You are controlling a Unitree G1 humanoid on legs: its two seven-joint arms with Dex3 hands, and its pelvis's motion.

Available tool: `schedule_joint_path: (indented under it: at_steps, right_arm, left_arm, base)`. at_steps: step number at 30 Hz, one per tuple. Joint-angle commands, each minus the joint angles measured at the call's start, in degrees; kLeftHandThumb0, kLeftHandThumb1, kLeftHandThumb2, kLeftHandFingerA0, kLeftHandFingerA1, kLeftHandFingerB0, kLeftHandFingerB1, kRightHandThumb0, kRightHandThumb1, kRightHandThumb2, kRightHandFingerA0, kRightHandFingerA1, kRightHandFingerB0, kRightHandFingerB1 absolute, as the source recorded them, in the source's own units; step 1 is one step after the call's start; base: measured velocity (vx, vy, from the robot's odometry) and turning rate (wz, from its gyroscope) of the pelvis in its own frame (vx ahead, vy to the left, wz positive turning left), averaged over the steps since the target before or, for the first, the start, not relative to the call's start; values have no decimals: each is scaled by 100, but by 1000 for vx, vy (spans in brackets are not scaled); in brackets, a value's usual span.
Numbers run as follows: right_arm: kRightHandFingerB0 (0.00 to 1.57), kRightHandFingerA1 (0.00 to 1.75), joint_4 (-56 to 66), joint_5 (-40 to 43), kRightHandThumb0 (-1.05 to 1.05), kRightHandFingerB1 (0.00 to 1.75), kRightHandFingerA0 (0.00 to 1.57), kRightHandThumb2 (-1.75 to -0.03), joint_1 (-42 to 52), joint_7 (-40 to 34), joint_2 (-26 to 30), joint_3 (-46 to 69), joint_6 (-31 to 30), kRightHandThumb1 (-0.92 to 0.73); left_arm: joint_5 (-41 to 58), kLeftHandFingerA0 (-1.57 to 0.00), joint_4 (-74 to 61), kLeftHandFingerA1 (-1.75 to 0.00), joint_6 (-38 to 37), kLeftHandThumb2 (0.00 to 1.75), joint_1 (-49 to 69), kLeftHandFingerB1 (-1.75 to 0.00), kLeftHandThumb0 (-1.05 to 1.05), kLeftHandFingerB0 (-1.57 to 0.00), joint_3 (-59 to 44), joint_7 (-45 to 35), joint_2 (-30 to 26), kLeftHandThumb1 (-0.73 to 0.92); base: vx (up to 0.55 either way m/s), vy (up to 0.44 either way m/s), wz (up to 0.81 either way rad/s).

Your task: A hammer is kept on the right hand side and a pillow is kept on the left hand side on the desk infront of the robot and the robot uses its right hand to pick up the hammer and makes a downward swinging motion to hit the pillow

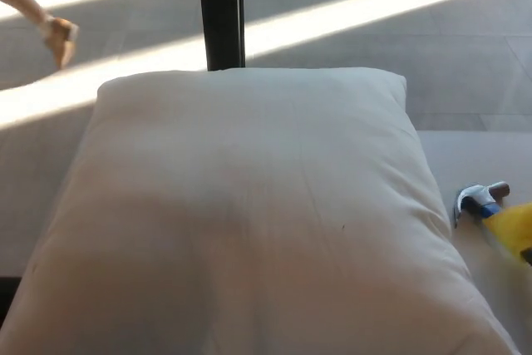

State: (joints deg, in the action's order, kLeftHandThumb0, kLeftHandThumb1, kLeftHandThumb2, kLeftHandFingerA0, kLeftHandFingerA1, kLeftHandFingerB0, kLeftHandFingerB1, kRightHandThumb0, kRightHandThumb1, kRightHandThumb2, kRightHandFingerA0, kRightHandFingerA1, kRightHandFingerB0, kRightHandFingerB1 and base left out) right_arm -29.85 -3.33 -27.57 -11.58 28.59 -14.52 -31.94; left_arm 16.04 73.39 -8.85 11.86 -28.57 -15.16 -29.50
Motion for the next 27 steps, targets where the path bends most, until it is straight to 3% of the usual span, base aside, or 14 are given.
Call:
schedule_joint_path:
  at_steps: [1,4,5,6,7,8,9,12,20,21,22,25,26,27]
  right_arm:
    - [58,105,-480,-1720,-25,49,83,-59,352,-65,754,-1228,2087,-66]
    - [54,108,-578,-1614,-33,46,79,-58,305,96,752,-1264,2079,-63]
    - [33,86,-586,-1521,-51,50,66,-82,289,388,823,-1265,2109,-49]
    - [29,58,-578,-1538,-56,34,48,-59,265,698,965,-1380,2184,-64]
    - [29,58,-590,-1533,-56,34,48,-59,260,694,969,-1390,2200,-64]
    - [7,38,-472,-1564,-78,26,7,-92,157,1193,1083,-1568,1769,-53]
    - [7,4,-315,-1506,-96,5,0,-95,143,1430,1142,-1592,1532,-62]
    - [0,0,-309,-1597,-99,2,0,-90,-58,1815,1223,-1845,1236,-57]
    - [0,0,194,-1304,-104,0,0,-84,64,1732,1304,-1421,1236,-57]
    - [0,0,220,-1247,-105,0,0,-63,-2,1801,1295,-1328,1179,-73]
    - [0,0,354,-1243,-105,0,0,-62,62,1822,1296,-1273,1144,-75]
    - [0,0,564,-1229,-105,0,0,-64,65,2027,1371,-1077,1118,-75]
    - [0,0,635,-1209,-105,0,0,-87,77,2077,1390,-1002,1104,-63]
    - [0,0,700,-1197,-105,0,0,-87,95,2120,1396,-916,1090,-63]
  left_arm:
    - [-45,-66,11,-56,-127,61,-19,-45,-69,-48,-4,-22,-121,71]
    - [-57,-65,5,-55,-123,62,-25,-44,-68,-47,3,28,-129,73]
    - [-123,-64,-2,-56,-171,62,-15,-45,-68,-45,64,22,-143,75]
    - [-117,-67,16,-55,-149,62,-35,-45,-68,-47,54,66,-140,74]
    - [-116,-67,16,-55,-149,62,-35,-45,-68,-47,55,66,-140,74]
    - [-40,-67,9,-58,-163,62,-36,-47,-67,-48,-13,43,-118,73]
    - [-35,-69,17,-57,-128,61,-50,-46,-68,-49,-20,83,-119,72]
    - [-33,-67,5,-55,-91,61,-27,-45,-70,-50,-12,30,-131,72]
    - [-89,-65,-26,-55,-136,62,-6,-45,-69,-48,40,32,-140,74]
    - [-104,-63,-39,-54,-129,63,0,-44,-66,-45,58,34,-145,75]
    - [-149,-62,-7,-52,-209,63,42,-44,-66,-45,86,-3,-205,76]
    - [-76,-65,-7,-55,-143,62,22,-46,-68,-51,40,26,-196,73]
    - [-79,-67,-9,-56,-142,62,20,-46,-68,-50,45,40,-196,74]
    - [-105,-67,-14,-56,-157,62,25,-46,-68,-50,72,50,-200,74]
  base:
    - [0,0,0]
    - [0,0,0]
    - [0,0,0]
    - [0,0,0]
    - [0,0,0]
    - [0,0,0]
    - [0,0,0]
    - [0,0,0]
    - [0,0,0]
    - [0,0,0]
    - [0,0,0]
    - [0,0,0]
    - [0,0,0]
    - [0,0,0]
